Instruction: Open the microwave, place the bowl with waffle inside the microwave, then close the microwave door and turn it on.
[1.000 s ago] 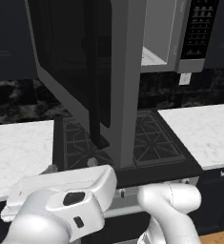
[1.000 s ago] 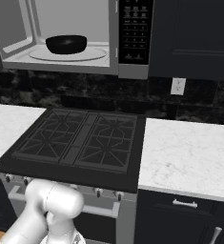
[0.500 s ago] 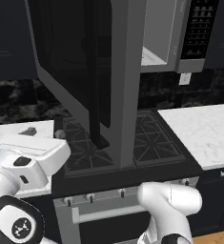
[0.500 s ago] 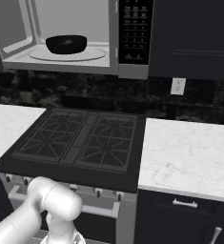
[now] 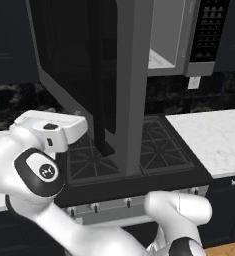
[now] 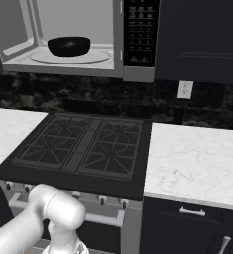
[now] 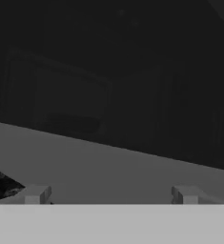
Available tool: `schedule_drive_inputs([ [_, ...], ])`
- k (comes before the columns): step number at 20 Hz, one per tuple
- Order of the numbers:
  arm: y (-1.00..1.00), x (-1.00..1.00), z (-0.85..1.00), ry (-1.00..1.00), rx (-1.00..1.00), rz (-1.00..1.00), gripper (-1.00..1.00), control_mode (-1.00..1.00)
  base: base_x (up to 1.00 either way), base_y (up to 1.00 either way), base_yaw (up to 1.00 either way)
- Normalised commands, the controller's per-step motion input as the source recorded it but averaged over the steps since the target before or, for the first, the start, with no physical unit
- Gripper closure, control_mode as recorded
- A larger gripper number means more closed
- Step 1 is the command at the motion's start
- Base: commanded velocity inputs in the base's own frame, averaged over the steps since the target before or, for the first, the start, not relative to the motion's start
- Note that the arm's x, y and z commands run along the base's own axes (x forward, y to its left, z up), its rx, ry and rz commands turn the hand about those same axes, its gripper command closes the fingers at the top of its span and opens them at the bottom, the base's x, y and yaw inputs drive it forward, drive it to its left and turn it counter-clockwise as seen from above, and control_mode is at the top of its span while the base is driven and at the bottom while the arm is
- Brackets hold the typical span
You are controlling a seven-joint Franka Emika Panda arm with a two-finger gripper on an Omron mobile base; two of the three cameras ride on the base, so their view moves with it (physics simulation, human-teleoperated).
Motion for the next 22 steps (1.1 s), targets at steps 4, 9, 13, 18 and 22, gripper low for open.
schedule_drive_inputs([
  [4, -0.64, 1.0, 0.0, 0.0, 0.16, 0.09, -1.0, -1.0, 0.0, 0.0, 0.0],
  [9, -0.86, 1.0, 0.0, -0.02, 0.2, 0.17, -1.0, -1.0, 0.0, 0.0, 0.0],
  [13, -0.84, 1.0, 0.0, -0.04, 0.2, 0.21, -1.0, -1.0, 0.0, 0.0, 0.0],
  [18, -0.85, 1.0, 0.0, -0.02, 0.2, 0.23, -1.0, -1.0, 0.0, 0.0, 0.0],
  [22, -0.79, 1.0, 0.04, 0.0, 0.21, 0.23, -1.0, -1.0, 0.0, 0.0, 0.0],
])
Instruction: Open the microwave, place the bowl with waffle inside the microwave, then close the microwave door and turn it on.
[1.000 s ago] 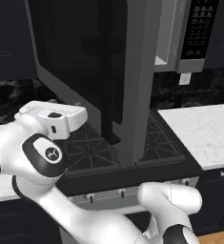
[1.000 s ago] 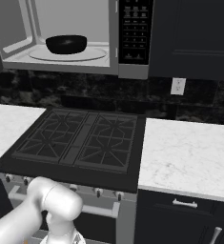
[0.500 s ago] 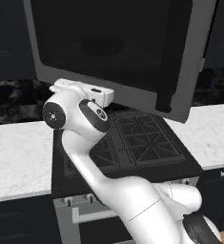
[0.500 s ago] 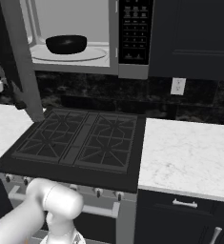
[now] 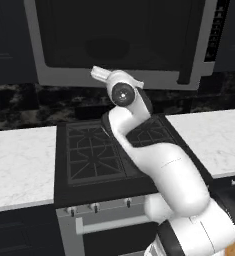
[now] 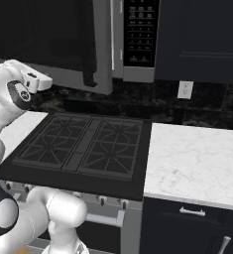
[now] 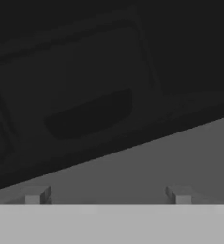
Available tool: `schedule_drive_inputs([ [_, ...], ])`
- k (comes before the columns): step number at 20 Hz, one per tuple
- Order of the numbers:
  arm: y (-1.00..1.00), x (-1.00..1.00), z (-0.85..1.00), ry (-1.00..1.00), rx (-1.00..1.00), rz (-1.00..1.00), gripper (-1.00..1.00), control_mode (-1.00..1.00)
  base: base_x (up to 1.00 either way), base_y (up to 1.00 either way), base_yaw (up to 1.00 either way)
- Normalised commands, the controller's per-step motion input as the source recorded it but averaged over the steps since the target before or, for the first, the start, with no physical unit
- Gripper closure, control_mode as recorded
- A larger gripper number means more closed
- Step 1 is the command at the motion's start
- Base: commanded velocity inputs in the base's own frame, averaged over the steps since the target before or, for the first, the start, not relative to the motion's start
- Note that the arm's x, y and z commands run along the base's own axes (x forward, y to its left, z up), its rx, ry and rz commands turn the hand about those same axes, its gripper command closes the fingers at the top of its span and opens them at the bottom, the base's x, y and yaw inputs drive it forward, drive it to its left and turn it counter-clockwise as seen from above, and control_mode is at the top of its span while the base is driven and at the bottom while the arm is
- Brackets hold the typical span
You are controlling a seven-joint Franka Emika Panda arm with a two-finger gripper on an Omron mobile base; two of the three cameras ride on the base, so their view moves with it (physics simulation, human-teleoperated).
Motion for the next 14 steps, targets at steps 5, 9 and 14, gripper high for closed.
schedule_drive_inputs([
  [5, -0.59, 1.0, 0.28, 0.05, 0.31, 0.22, -1.0, -1.0, 0.0, 0.0, 0.0],
  [9, -0.34, 1.0, 0.44, 0.2, 0.34, 0.18, -1.0, -1.0, 0.0, 0.0, 0.0],
  [14, -0.1, 0.11, -0.01, 0.04, 0.06, 0.07, -1.0, -1.0, 0.0, 0.0, 0.0],
])
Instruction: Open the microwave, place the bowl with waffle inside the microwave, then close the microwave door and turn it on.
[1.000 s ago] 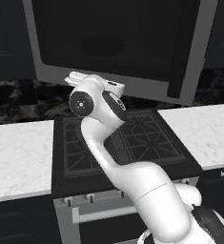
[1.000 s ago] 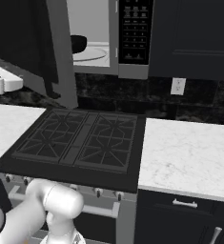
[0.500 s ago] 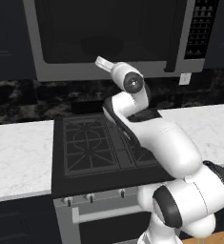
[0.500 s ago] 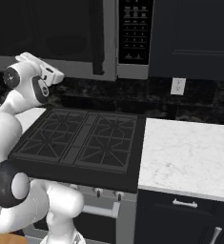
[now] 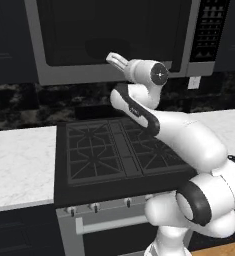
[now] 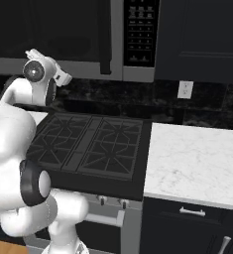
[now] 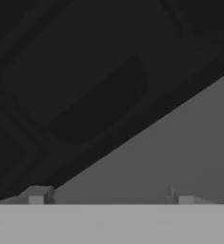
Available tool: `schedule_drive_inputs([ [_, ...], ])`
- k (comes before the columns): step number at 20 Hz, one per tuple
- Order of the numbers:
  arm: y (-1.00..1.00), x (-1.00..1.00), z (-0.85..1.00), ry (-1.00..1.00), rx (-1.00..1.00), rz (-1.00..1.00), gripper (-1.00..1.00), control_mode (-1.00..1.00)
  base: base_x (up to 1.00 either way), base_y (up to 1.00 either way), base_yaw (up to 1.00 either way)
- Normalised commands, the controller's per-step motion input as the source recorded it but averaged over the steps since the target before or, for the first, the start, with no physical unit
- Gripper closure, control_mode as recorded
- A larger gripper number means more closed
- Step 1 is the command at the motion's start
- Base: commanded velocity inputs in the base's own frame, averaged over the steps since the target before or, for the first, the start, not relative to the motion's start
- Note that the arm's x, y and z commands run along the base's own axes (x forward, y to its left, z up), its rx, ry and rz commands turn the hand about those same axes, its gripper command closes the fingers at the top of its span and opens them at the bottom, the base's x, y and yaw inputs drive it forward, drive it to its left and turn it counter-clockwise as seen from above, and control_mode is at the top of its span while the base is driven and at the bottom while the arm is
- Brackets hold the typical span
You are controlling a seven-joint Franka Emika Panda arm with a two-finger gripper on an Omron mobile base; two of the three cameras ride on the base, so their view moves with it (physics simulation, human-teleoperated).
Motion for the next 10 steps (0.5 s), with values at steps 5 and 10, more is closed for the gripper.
schedule_drive_inputs([
  [5, -0.38, -1.0, 0.19, -0.12, 0.07, -0.05, -1.0, -1.0, 0.0, 0.0, 0.0],
  [10, -0.93, -1.0, 0.55, -0.14, 0.17, -0.21, -1.0, -1.0, 0.0, 0.0, 0.0],
])
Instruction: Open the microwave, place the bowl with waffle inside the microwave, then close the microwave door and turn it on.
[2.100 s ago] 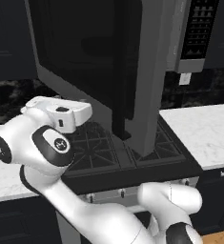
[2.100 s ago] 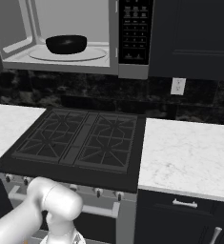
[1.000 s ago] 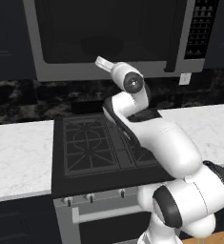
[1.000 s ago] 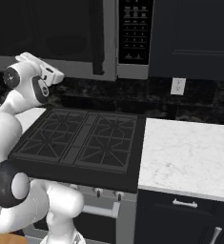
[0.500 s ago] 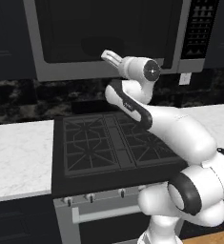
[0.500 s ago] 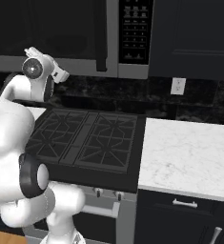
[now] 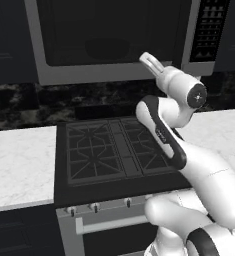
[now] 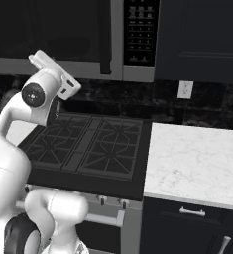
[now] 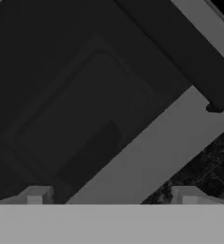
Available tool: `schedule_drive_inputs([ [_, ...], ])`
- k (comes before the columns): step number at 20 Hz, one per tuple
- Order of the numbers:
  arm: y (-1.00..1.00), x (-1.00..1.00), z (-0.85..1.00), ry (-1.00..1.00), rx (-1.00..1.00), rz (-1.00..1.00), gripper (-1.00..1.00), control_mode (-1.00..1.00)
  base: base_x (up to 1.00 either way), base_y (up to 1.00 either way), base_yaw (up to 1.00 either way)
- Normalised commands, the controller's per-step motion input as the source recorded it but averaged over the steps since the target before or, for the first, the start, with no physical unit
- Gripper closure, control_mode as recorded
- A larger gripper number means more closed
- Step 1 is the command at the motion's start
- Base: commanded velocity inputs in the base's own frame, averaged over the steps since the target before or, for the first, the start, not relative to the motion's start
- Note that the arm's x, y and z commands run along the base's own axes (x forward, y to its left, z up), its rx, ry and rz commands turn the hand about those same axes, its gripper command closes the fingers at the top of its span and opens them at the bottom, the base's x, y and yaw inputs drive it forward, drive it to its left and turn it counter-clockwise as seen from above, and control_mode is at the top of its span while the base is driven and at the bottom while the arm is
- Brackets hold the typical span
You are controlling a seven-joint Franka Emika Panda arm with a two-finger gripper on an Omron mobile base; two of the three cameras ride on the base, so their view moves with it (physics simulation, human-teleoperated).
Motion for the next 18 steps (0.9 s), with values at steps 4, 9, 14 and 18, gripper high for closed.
schedule_drive_inputs([
  [4, -1.0, -0.99, 0.7, 0.01, 0.22, -0.18, -1.0, -1.0, 0.0, 0.0, 0.0],
  [9, -0.96, -0.6, 0.44, 0.25, 0.17, -0.08, 1.0, -1.0, 0.0, 0.0, 0.0],
  [14, -0.59, -0.11, 0.03, 0.2, 0.03, -0.04, 1.0, -1.0, 0.0, 0.0, 0.0],
  [18, -0.84, 0.0, -0.39, 0.09, 0.03, -0.02, 1.0, -1.0, 0.0, 0.0, 0.0],
])
